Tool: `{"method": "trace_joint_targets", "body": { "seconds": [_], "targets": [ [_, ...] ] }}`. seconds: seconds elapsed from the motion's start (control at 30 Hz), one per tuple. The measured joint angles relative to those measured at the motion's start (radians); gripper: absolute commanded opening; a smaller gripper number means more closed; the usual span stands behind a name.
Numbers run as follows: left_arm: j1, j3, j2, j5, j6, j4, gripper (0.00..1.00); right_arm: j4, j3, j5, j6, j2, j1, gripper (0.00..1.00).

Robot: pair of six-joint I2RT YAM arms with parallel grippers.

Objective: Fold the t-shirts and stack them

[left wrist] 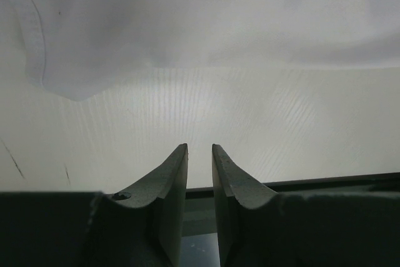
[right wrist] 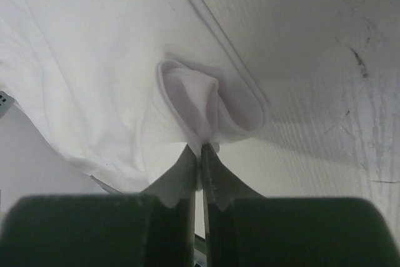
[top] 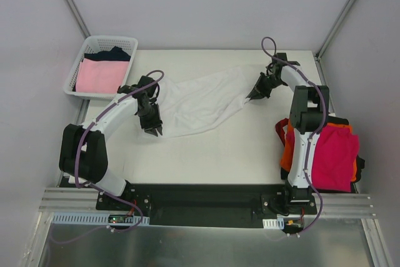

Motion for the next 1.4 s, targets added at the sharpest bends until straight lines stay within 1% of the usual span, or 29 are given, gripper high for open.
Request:
{"method": "trace_joint_targets", "body": {
  "seconds": [0.13, 0.23, 0.33, 0.47, 0.57, 0.67, 0.8, 0.9, 0.97, 1.07, 1.23, 1.27, 1.3, 1.33, 1.4],
  "targets": [
    [0.000, 0.000, 0.000, 0.001, 0.000, 0.000, 0.22, -0.001, -0.005, 0.000, -0.009, 0.000, 0.000, 0.01],
    [0.000, 0.000, 0.000, 0.001, -0.001, 0.000, 0.22, 0.026, -0.074, 0.000, -0.019, -0.027, 0.000, 0.01],
    [0.000, 0.000, 0.000, 0.001, -0.005, 0.000, 0.22, 0.041, -0.225, 0.005, -0.026, -0.105, 0.001, 0.01],
    [-0.013, 0.000, 0.001, 0.001, -0.008, 0.000, 0.22, 0.045, -0.442, 0.010, -0.039, -0.260, 0.015, 0.01],
    [-0.026, 0.000, 0.010, 0.000, -0.011, 0.000, 0.22, 0.042, -0.544, 0.012, -0.047, -0.369, 0.041, 0.01],
    [-0.039, 0.002, 0.030, 0.000, -0.011, 0.000, 0.22, 0.032, -0.607, 0.012, -0.049, -0.463, 0.075, 0.01],
    [-0.059, 0.018, 0.056, 0.002, -0.011, 0.000, 0.22, 0.006, -0.631, 0.017, -0.050, -0.538, 0.119, 0.01],
    [-0.069, 0.032, 0.067, 0.003, -0.012, 0.001, 0.22, -0.015, -0.615, 0.017, -0.051, -0.538, 0.139, 0.01],
    [-0.073, 0.037, 0.070, 0.003, -0.012, 0.002, 0.22, -0.042, -0.569, 0.017, -0.050, -0.512, 0.140, 0.01],
    [-0.079, 0.042, 0.069, 0.003, -0.016, 0.002, 0.22, -0.071, -0.423, 0.020, -0.050, -0.428, 0.140, 0.01],
    [-0.085, 0.042, 0.069, 0.004, -0.021, 0.001, 0.23, -0.089, -0.132, 0.027, -0.048, -0.235, 0.139, 0.01],
    [-0.085, 0.042, 0.069, 0.003, -0.023, 0.001, 0.23, -0.089, -0.082, 0.027, -0.046, -0.195, 0.139, 0.04],
    [-0.084, 0.042, 0.069, 0.003, -0.024, 0.001, 0.23, -0.089, -0.038, 0.026, -0.043, -0.153, 0.139, 0.10],
    [-0.084, 0.042, 0.069, 0.003, -0.026, 0.000, 0.23, -0.088, 0.001, 0.026, -0.039, -0.113, 0.139, 0.27],
    [-0.085, 0.042, 0.068, 0.003, -0.027, 0.000, 0.23, -0.090, 0.055, 0.022, -0.026, -0.042, 0.139, 0.42]
  ]
}}
